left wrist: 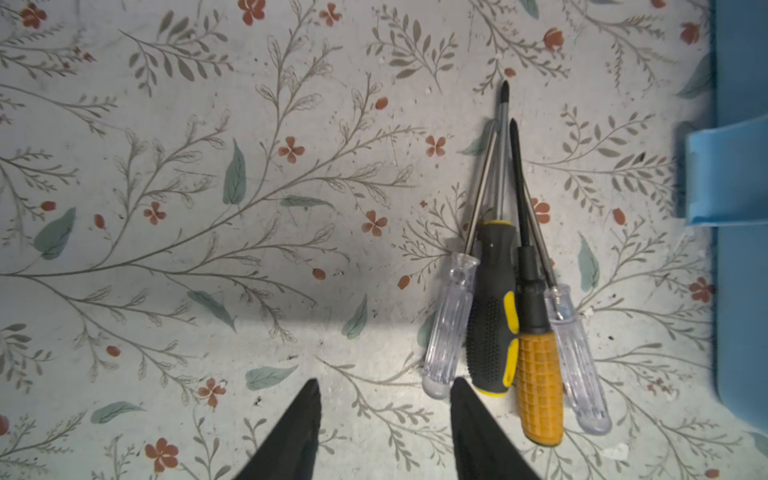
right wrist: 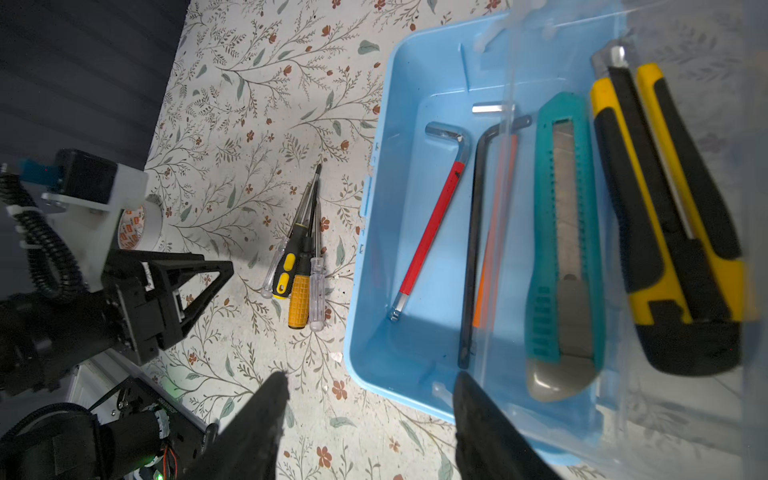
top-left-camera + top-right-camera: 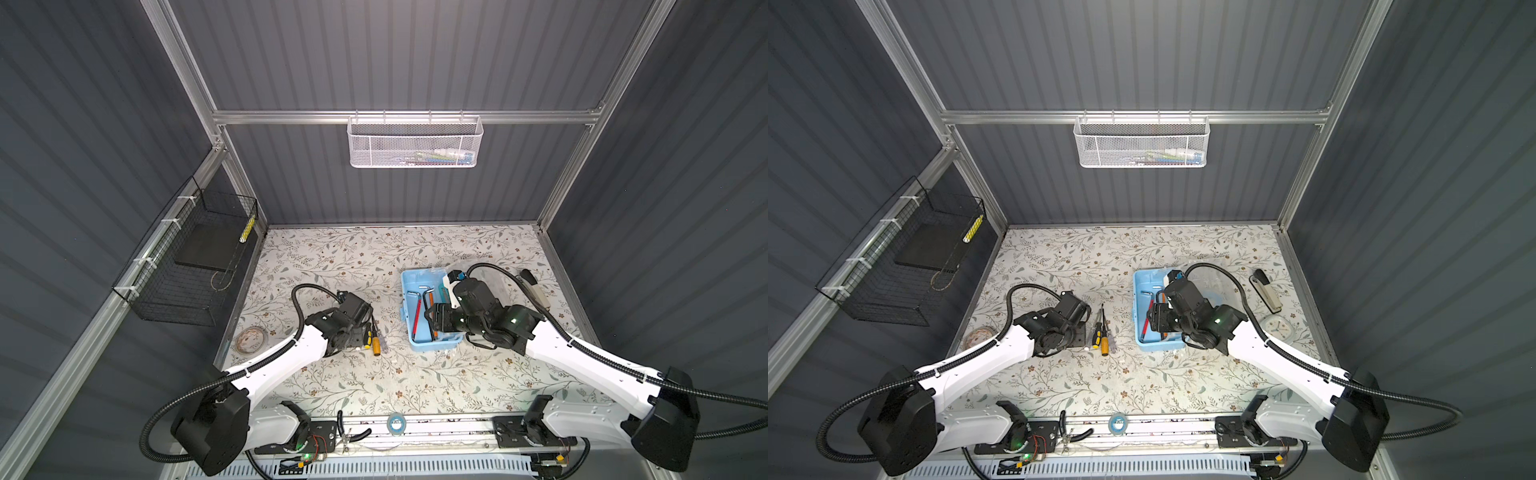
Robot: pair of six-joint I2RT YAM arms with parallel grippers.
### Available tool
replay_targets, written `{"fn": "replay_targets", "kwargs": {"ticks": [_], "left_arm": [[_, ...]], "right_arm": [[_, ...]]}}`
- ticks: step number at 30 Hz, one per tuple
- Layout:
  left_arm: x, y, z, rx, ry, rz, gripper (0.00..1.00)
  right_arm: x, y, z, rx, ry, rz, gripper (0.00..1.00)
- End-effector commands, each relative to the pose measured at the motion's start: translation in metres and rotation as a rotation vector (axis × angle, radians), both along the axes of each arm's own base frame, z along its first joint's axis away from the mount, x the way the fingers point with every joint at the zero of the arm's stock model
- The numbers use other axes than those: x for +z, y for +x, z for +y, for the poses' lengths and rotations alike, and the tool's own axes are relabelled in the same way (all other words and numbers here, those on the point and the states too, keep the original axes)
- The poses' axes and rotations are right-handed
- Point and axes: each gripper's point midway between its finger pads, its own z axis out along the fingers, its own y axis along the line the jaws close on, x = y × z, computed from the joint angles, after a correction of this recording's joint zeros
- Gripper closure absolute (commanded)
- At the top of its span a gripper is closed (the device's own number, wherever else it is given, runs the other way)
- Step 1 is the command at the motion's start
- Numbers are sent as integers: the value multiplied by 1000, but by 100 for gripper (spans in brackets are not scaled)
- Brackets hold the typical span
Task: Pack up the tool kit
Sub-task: 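Move the left gripper back over the screwdrivers beside the box, then close the left gripper on the clear-handled screwdriver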
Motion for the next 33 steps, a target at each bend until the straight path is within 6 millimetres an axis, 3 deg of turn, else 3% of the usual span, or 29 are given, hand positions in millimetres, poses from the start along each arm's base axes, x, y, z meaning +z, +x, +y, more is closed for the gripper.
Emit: {"fn": "replay_targets", "kwargs": {"ticks": [1, 10, 24, 33], "left_arm": [[-10, 2, -11, -30, -48, 21, 51], [-22, 16, -25, -49, -67, 26, 57], [-47, 21, -22, -35, -26, 65, 64], [-52, 24, -24, -31, -16, 80, 68]], "right_arm": [[9, 4, 8, 10, 24, -14, 36], [1, 6, 5, -4, -2, -11, 36], [-8, 7, 1, -13, -27, -3, 35], [-7, 10, 3, -19, -5, -16, 35]]}}
